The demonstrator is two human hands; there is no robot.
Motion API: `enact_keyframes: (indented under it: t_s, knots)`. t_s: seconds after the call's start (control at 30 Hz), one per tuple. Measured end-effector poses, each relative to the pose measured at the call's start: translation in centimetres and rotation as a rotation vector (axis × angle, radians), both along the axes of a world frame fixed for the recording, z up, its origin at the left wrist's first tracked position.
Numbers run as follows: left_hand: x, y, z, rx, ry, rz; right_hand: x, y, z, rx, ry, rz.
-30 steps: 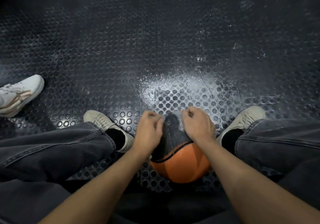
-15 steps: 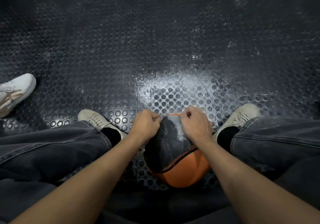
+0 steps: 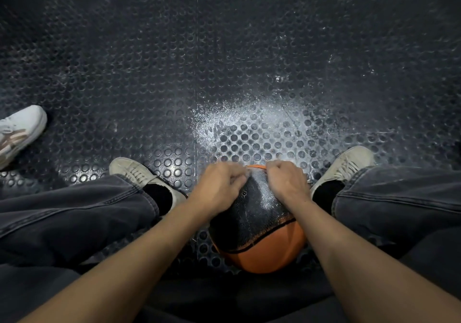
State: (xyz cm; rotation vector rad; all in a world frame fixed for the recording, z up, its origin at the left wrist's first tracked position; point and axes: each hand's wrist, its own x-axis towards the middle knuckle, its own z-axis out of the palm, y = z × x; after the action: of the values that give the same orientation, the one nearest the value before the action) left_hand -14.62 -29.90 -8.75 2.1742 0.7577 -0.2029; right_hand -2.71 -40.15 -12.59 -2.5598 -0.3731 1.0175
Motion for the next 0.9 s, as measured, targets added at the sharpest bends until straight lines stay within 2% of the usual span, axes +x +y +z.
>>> enact_keyframes:
  t_s: [0.1,0.2,0.3,0.47,0.53,0.63,0.8,0.9]
  knots:
    - [-1.0,-0.8,0.3,0.039,-0.04,-0.028,0.2,0.0,-0.1,0.012,0.021,0.015]
    - [2.0,0.3,-0.9,-0.087,0.091,0.093,0.5,-0.1,-0.1,0.043,0.046,0.034]
    - [3.9,1.3,-1.5,-0.082,0.193,0.082,0.6,-0.2,-0.2,0.052,0.042,0.008]
    - [-0.1,0.3,0.4,-0.034,0.053,-0.02,0.1,0.2,-0.8,0.053,0.042,0.047]
    - [1.0,0.9,-0.6,-0.008,0.102,0.022,0.1,0.5,-0.7,0.059,0.043,0.083]
    - [3.3,1.7,-2.0,-0.078,0.177,0.117,0.1,0.3,-0.4,0.059,0.043,0.076]
    - [0.2,-0.1,0.2,0.008,-0.009,-0.099,0.4,0.1,-0.3,0.065,0.051,0.061]
    - [1.7,0.5,-0.6,0.003,-0.005,-0.051,0.3,0.4,0.1,0.054,0.063,0.089]
